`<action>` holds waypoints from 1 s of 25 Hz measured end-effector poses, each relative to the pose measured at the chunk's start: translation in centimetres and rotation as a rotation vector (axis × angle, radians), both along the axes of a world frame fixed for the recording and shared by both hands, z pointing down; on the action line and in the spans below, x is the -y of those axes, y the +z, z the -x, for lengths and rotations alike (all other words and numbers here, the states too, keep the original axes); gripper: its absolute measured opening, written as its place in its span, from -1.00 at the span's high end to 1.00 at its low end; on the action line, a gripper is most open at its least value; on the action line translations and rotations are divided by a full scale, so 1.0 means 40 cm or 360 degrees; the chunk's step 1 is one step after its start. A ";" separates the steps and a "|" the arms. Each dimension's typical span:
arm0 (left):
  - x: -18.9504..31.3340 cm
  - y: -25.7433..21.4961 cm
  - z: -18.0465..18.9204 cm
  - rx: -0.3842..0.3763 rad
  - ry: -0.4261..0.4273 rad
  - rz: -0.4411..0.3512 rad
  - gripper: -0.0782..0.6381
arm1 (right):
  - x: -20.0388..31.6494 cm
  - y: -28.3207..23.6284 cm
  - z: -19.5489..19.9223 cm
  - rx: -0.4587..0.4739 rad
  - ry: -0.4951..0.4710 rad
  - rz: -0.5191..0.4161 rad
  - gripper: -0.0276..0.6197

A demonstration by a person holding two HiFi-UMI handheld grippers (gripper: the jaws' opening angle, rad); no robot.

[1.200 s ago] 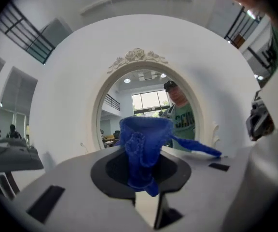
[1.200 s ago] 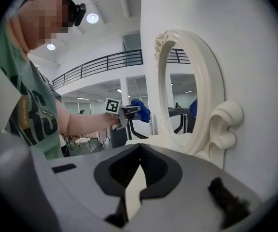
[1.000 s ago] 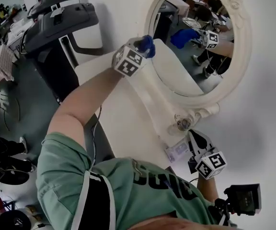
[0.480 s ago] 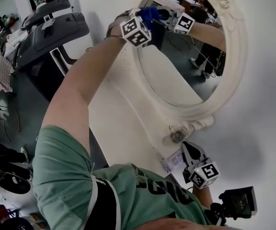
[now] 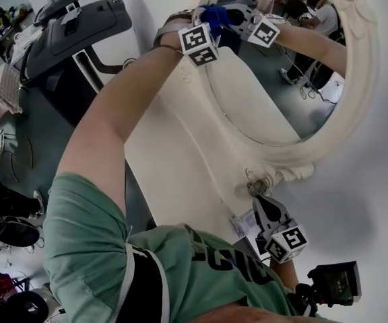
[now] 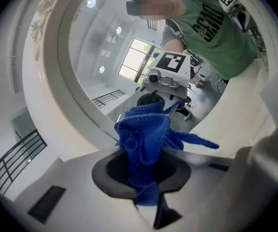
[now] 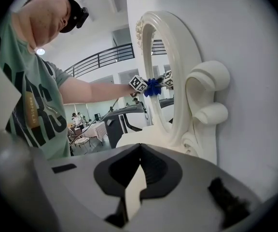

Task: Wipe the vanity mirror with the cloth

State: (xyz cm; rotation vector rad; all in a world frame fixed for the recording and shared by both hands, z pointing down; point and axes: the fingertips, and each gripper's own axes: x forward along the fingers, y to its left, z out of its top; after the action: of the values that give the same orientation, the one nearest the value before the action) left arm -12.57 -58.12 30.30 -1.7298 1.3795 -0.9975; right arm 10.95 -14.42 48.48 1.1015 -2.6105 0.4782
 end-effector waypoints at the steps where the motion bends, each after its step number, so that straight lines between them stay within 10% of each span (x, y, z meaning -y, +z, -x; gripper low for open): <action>1: 0.009 0.050 0.006 -0.0010 -0.0014 0.0041 0.55 | 0.009 0.008 0.001 0.0002 0.0001 0.0007 0.88; 15: -0.213 0.627 -0.169 -0.0114 0.0127 0.0686 0.54 | -0.003 0.044 0.006 0.0020 0.0015 0.0117 0.88; 25: -0.397 0.724 -0.346 -0.0180 0.0396 0.0947 0.56 | 0.000 0.034 0.033 0.0088 -0.0022 0.0139 0.88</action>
State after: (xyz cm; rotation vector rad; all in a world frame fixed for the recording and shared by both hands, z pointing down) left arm 1.28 -42.24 59.28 -2.3538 0.9448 -1.2628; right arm 9.64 -14.43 49.83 1.0561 -2.6154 0.6214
